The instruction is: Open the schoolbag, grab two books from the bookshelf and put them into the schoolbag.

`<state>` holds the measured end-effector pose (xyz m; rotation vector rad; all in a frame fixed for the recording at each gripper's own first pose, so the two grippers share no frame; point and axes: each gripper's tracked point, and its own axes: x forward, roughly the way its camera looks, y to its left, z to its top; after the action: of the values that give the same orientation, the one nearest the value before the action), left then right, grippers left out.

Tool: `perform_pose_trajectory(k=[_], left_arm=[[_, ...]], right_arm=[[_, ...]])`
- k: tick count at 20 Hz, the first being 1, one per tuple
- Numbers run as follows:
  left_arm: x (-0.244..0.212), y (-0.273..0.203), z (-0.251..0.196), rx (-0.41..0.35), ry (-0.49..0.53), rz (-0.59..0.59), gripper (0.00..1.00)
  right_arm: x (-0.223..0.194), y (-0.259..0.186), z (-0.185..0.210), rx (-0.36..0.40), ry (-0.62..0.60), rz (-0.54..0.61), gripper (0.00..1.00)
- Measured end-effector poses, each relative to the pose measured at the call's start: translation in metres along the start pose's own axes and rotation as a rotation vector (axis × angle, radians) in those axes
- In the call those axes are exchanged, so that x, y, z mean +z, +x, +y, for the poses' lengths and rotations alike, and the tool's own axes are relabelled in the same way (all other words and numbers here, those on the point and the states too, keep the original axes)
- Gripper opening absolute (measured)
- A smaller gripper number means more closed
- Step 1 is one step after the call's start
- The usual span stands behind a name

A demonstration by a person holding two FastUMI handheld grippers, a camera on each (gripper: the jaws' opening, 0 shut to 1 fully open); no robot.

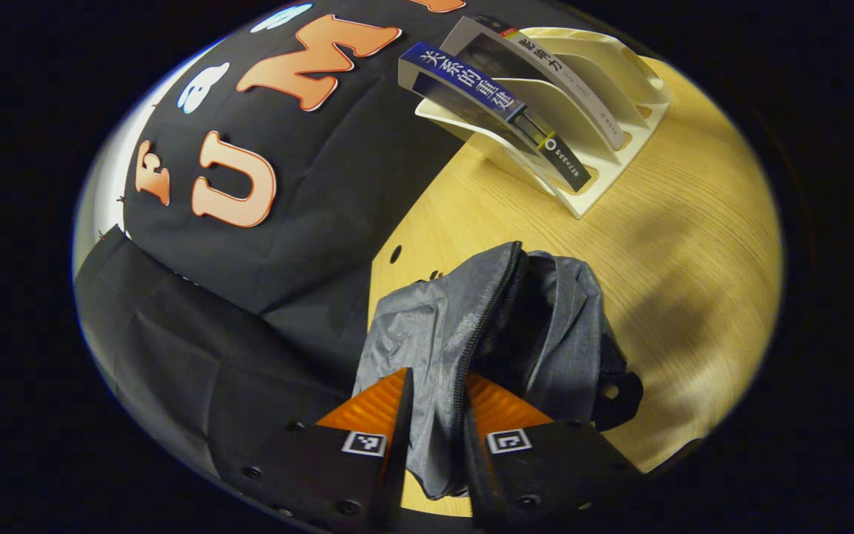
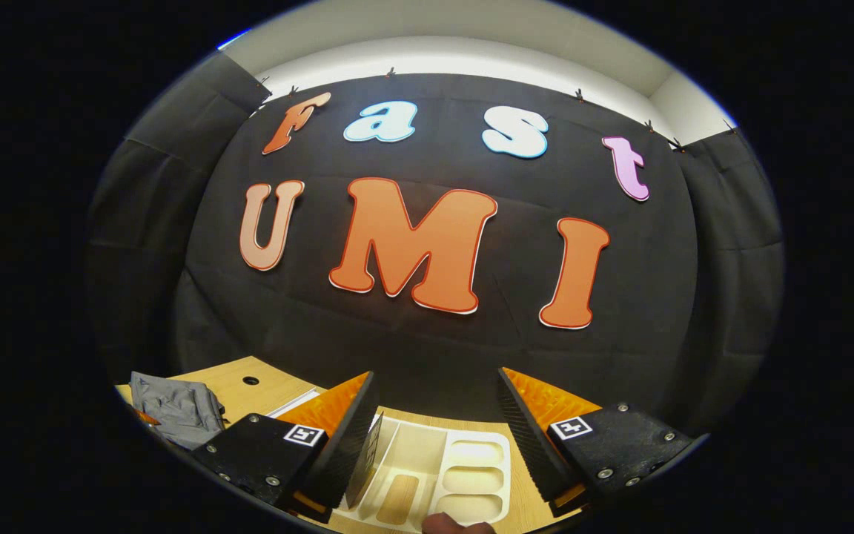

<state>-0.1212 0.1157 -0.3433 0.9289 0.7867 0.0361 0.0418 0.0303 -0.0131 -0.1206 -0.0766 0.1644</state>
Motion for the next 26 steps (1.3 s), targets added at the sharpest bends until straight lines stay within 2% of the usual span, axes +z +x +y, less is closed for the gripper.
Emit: perform_pose_trajectory(k=[1, 2, 4, 9, 14, 15, 16, 19, 23, 26], left_arm=[[0.001, 0.000, 0.000, -0.028, -0.002, -0.004, 0.38], [0.003, -0.002, 0.002, -0.049, -0.009, -0.006, 0.17], [0.003, -0.002, 0.003, -0.116, -0.045, -0.003, 0.09], [0.008, -0.003, 0.016, -0.286, -0.162, -0.004, 0.08], [0.012, -0.005, 0.029, -0.450, -0.186, -0.014, 0.07], [0.013, -0.006, 0.032, -0.479, -0.195, -0.015, 0.04], [0.015, -0.007, 0.036, -0.500, -0.203, -0.013, 0.07], [0.023, -0.005, 0.051, -0.578, -0.257, -0.031, 0.07], [0.023, -0.003, 0.072, -0.676, -0.344, -0.014, 0.05], [0.026, -0.007, 0.084, -0.750, -0.366, 0.000, 0.05]], right_arm=[[-0.001, -0.002, 0.002, -0.004, 0.000, 0.009, 0.95], [-0.004, -0.003, 0.005, -0.012, -0.002, 0.023, 0.95], [-0.007, -0.004, 0.010, -0.031, -0.002, 0.051, 0.95], [-0.002, 0.000, 0.037, -0.010, -0.016, 0.095, 0.95], [-0.002, 0.009, 0.062, 0.013, -0.067, 0.139, 0.95], [-0.004, 0.011, 0.068, 0.023, -0.073, 0.155, 0.95], [-0.004, 0.013, 0.073, 0.030, -0.080, 0.169, 0.95], [-0.008, 0.020, 0.082, 0.039, -0.100, 0.217, 0.95], [-0.024, 0.029, 0.101, 0.077, -0.061, 0.316, 0.95], [-0.030, 0.035, 0.113, 0.100, -0.013, 0.385, 0.95]])
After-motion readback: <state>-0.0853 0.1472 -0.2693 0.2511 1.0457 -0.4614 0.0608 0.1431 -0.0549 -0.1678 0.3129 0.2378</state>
